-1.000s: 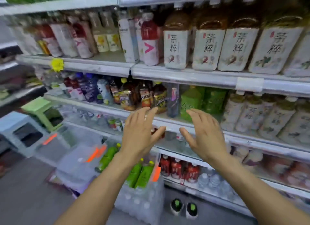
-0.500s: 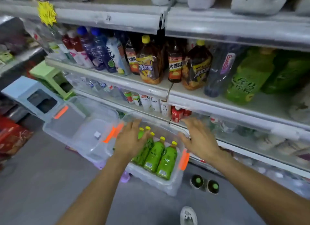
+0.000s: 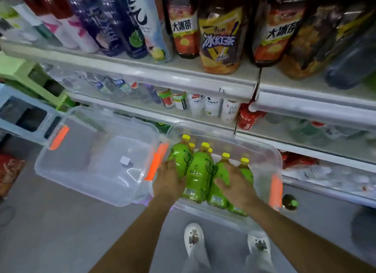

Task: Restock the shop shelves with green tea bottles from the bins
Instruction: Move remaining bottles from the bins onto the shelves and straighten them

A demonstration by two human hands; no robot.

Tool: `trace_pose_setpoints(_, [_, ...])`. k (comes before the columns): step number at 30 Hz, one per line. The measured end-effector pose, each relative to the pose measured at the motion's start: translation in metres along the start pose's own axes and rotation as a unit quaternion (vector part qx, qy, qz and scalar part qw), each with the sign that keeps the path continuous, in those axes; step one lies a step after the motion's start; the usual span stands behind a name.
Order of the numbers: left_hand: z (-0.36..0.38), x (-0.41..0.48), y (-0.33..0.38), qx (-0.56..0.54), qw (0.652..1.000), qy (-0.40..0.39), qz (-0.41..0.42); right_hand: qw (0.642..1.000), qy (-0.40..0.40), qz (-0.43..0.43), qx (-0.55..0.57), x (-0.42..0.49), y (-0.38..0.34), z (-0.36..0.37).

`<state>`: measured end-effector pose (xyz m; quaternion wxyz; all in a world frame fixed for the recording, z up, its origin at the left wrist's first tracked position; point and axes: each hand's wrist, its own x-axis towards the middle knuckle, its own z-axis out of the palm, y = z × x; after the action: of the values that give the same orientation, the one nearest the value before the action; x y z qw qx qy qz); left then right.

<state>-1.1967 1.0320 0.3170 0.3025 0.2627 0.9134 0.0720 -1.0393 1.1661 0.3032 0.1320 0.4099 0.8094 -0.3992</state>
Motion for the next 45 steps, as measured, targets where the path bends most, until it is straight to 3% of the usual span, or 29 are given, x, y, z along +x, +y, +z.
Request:
trace_pose_setpoints(9, [0.026,0.048,-0.019,0.012,0.998,-0.051,0.018,0.961,-0.002,0.192,0.197,0.064,-0.035,0.081])
trace_pose_setpoints(14, [0.026,0.054,-0.022,0.055,0.997,-0.041,0.026,0.955,0.023,0.210,0.210,0.075,-0.027,0.097])
trace_pose_setpoints(22, [0.037,0.062,-0.013,0.153,0.987,-0.014,0.038,0.913,0.045,0.213,0.344,0.065,0.006,0.089])
trace_pose_setpoints(30, [0.058,0.081,-0.007,0.254,0.966,-0.002,0.040,0.902,0.070,0.242,0.352,0.061,0.016,0.095])
trace_pose_setpoints(35, [0.050,0.087,-0.013,0.132,0.990,-0.024,0.038,0.896,0.060,0.246,0.366,0.061,0.018,0.085])
trace_pose_setpoints(38, [0.038,0.090,-0.015,-0.026,0.997,-0.071,-0.003,0.899,0.061,0.223,0.372,0.051,0.021,0.067])
trace_pose_setpoints(41, [0.027,0.076,-0.013,-0.247,0.965,-0.092,-0.009,0.903,0.060,0.179,0.387,0.029,0.023,0.040])
trace_pose_setpoints(45, [0.002,0.034,0.002,-0.382,0.918,-0.104,0.025,0.894,0.057,0.118,0.428,-0.011,0.024,-0.007])
